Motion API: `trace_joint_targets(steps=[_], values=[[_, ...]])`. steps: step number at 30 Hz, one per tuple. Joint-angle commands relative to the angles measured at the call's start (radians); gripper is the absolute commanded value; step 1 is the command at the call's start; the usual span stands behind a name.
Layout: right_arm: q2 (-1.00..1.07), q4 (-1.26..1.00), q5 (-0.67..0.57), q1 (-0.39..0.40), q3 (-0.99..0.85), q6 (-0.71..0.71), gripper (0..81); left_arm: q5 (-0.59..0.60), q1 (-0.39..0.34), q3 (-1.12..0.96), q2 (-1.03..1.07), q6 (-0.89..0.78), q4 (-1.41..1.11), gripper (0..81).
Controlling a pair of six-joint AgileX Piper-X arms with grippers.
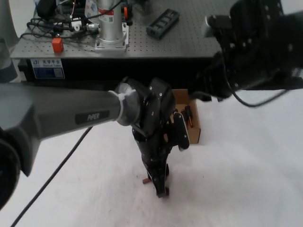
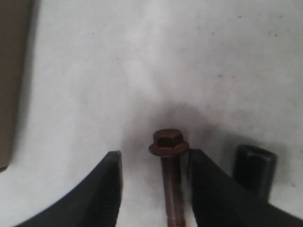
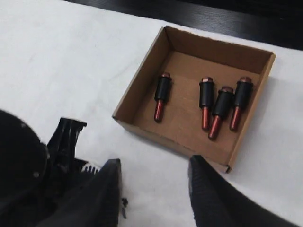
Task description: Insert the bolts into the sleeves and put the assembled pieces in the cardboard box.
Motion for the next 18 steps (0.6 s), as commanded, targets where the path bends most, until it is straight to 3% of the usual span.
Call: trace_joint_targets(steps=[1,7,14,18], values=[[-0.010,-0.005,-0.011,-0.004,-0.004,0.006,33.2,-0.017,-0.001,-0.012,-0.001,0.014,0.000,32.3],[-0.065,-0.005,-0.011,-0.004,0.064,0.010,33.2,-0.016,-0.004,-0.012,-0.001,0.014,0.035,30.7],[-0.150,-0.003,-0.011,-0.004,0.077,0.025,33.2,-0.017,-0.021,-0.010,0.005,0.014,0.057,6.2],[-0.199,0.011,-0.011,-0.004,0.077,0.042,33.2,-0.012,-0.034,-0.010,0.024,0.014,0.057,4.2]])
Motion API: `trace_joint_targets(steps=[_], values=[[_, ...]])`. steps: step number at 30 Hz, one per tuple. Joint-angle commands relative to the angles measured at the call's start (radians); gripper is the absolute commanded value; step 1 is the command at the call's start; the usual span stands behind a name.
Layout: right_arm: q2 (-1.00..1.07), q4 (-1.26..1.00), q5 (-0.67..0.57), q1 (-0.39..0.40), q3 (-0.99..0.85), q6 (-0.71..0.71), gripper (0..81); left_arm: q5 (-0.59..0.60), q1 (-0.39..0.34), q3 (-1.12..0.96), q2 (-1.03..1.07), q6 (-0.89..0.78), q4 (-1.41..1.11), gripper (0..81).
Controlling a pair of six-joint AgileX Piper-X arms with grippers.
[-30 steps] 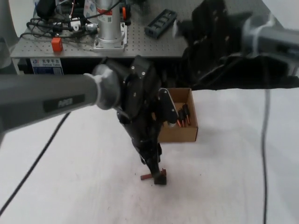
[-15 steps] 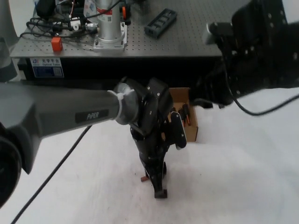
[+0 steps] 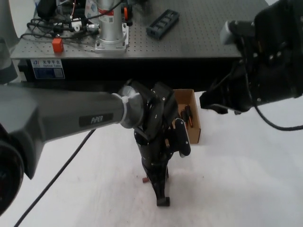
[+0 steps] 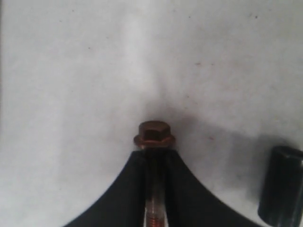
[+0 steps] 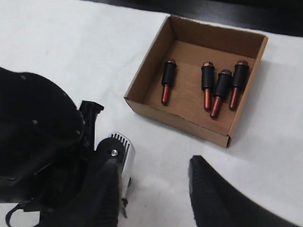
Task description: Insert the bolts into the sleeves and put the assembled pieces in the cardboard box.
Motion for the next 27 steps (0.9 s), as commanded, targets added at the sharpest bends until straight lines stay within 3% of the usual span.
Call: trace_joint_targets(steps=[1,5,9,16,22,27], values=[[-0.018,0.007,-0.011,-0.004,-0.002,0.006,33.2,-0.001,-0.014,-0.008,0.025,0.008,0.011,4.2],[-0.057,0.065,-0.011,-0.004,0.001,0.006,33.2,-0.006,-0.023,-0.008,0.027,-0.044,0.007,4.1],[-0.117,0.095,-0.011,-0.004,0.054,-0.008,33.2,-0.055,-0.009,-0.008,-0.037,-0.220,-0.056,0.6],[-0.169,0.157,-0.037,0.012,0.158,-0.079,33.2,-0.015,0.158,0.106,-0.283,-0.603,-0.103,0.6],[-0.025,0.168,-0.105,0.124,0.129,-0.196,33.2,0.146,0.297,0.417,-0.601,-0.777,-0.308,0.6],[0.184,0.210,-0.074,0.252,0.045,-0.284,33.2,0.222,0.329,0.577,-0.844,-0.836,-0.374,0.6]])
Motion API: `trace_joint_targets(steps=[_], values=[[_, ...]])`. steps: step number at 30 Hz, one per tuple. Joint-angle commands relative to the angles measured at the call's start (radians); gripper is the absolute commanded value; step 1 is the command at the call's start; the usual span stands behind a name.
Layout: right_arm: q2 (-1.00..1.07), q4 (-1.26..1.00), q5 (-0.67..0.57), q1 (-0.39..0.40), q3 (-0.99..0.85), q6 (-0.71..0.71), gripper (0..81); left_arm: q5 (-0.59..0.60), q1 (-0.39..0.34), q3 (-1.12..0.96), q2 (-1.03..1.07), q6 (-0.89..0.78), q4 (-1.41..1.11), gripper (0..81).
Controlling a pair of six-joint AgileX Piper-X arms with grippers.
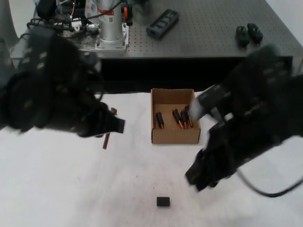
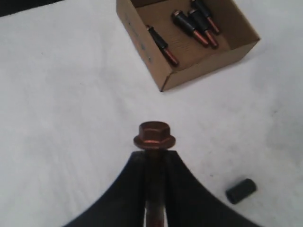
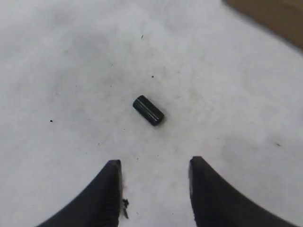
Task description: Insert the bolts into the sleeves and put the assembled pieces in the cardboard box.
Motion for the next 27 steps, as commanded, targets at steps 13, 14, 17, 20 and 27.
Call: trace_joint_targets(steps=[13,14,17,20,27], values=[[0.355,0.039,0.236,0.134,-0.198,-0.180,33.2,0.034,0.023,0.090,-0.319,-0.011,-0.014,0.6],[0.365,0.033,0.243,0.136,-0.201,-0.202,33.2,0.034,0.027,0.090,-0.321,-0.011,-0.014,0.6],[0.384,-0.007,0.273,0.138,-0.202,-0.230,33.2,0.034,0.037,0.090,-0.320,-0.011,-0.001,0.6],[0.389,-0.027,0.297,0.140,-0.202,-0.271,33.2,0.034,0.041,0.090,-0.320,-0.007,0.011,0.6],[0.424,-0.063,0.268,0.140,-0.202,-0.271,32.6,0.034,0.041,0.090,-0.320,0.011,0.046,0.6]])
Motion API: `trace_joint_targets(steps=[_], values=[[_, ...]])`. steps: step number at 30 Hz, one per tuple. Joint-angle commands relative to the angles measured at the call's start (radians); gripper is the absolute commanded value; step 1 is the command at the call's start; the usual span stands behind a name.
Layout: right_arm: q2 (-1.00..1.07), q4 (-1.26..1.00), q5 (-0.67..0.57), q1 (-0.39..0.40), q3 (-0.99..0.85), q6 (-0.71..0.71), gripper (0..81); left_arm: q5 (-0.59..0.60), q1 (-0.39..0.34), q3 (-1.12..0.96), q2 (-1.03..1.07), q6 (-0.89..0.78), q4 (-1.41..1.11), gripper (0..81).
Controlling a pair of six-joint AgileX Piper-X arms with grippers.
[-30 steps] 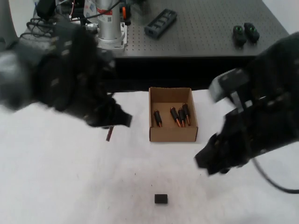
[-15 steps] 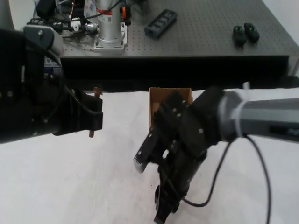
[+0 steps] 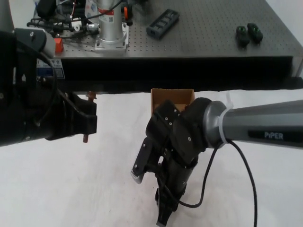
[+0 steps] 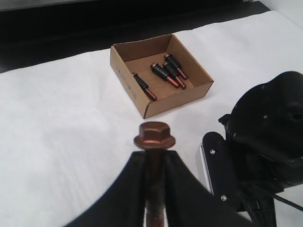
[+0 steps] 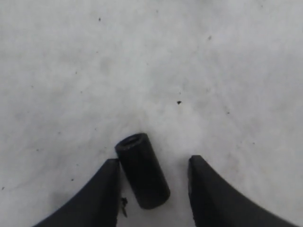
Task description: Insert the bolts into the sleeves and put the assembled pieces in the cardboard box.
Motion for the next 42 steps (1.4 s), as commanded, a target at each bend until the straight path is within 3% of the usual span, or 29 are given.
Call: trace_joint_targets(steps=[1,6,11,14,20,25,28,35,42], values=[[0.026,-0.015,-0.019,0.007,-0.010,-0.009,31.4,0.004,0.004,-0.002,-0.010,0.017,0.009,0.6],[0.039,-0.011,-0.023,0.007,-0.010,-0.009,22.0,0.004,0.004,-0.002,-0.010,0.017,0.014,0.6],[0.039,0.008,0.024,0.007,-0.010,0.011,1.8,0.011,0.004,-0.002,-0.010,0.017,0.013,0.6],[0.012,0.009,0.005,-0.007,0.000,0.080,2.3,0.113,0.004,-0.002,-0.010,0.014,0.009,0.6],[-0.184,-0.054,-0.281,-0.086,0.168,0.190,2.3,0.370,-0.001,0.067,-0.010,-0.179,-0.211,0.6],[-0.473,-0.242,-0.538,-0.128,0.417,0.365,2.3,0.400,-0.047,0.190,-0.010,-0.436,-0.644,0.6],[-0.647,-0.452,-0.675,-0.107,0.573,0.521,2.3,0.333,-0.109,0.210,0.004,-0.509,-0.777,0.6],[-0.826,-0.760,-0.685,-0.065,0.728,0.767,2.3,0.299,-0.264,0.210,0.111,-0.557,-0.886,0.6],[-0.884,-0.849,-0.611,-0.065,0.730,0.793,2.3,0.246,-0.332,0.206,0.160,-0.559,-0.916,0.6]])
